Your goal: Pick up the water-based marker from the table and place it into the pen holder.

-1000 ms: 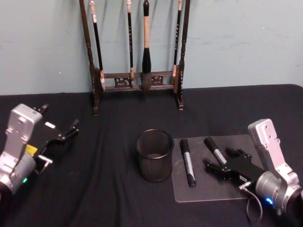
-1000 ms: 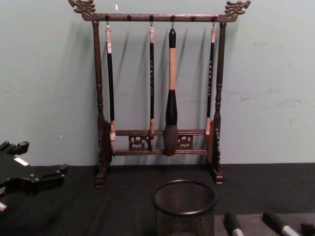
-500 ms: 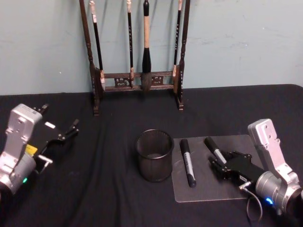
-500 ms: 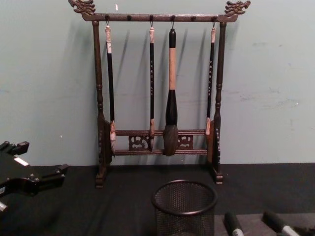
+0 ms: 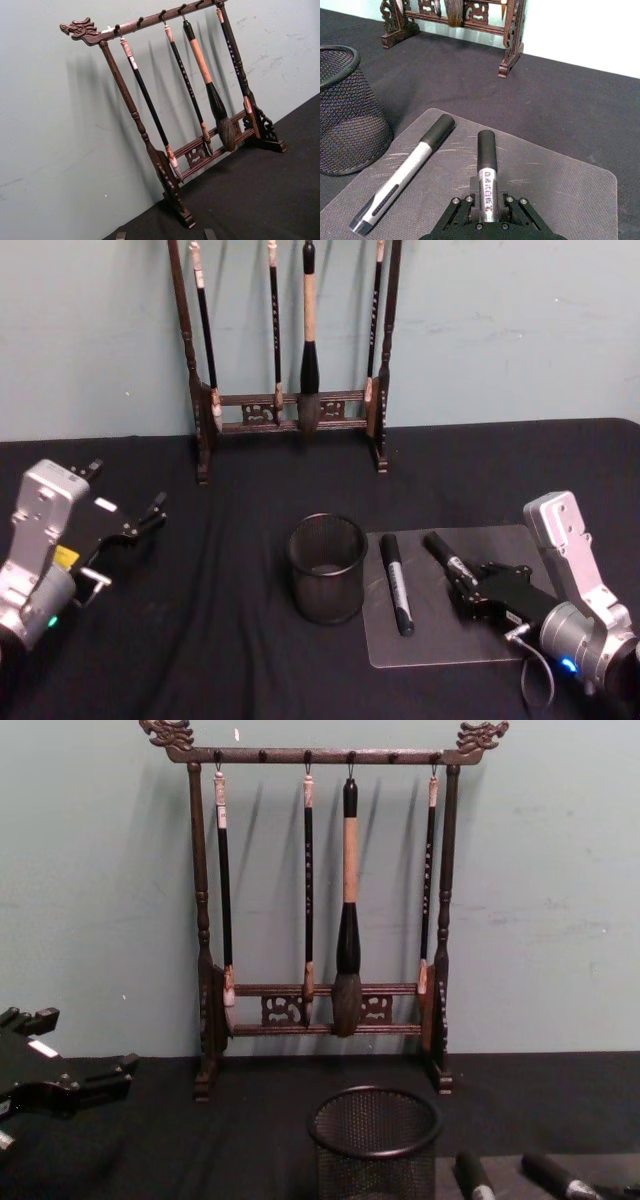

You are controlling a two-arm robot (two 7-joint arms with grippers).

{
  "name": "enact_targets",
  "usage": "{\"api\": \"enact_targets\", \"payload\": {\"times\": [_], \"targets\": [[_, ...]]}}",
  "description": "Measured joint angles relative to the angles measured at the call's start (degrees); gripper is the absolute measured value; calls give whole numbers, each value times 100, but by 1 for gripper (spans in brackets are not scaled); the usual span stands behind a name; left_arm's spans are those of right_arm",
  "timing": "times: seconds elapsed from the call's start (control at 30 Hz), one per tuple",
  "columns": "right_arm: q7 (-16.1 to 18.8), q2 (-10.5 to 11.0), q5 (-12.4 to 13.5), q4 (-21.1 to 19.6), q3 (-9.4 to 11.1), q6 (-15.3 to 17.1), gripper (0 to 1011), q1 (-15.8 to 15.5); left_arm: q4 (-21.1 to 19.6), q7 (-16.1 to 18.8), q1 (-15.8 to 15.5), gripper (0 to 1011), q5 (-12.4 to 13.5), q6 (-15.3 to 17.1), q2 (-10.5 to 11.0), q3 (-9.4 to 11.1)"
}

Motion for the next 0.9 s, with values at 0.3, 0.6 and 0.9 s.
{"api": "enact_targets", "payload": {"times": [0.3, 0.6, 0.9], "targets": [[52, -30, -3, 2, 48, 14, 197, -3, 0, 0, 0, 1009, 0, 0, 0, 0], [212, -125, 57, -28, 258, -139, 197, -98, 0, 0, 0, 1009, 0, 0, 0, 0], [339, -174, 158, -116, 426, -594, 197, -233, 0, 0, 0, 1009, 0, 0, 0, 0]]}}
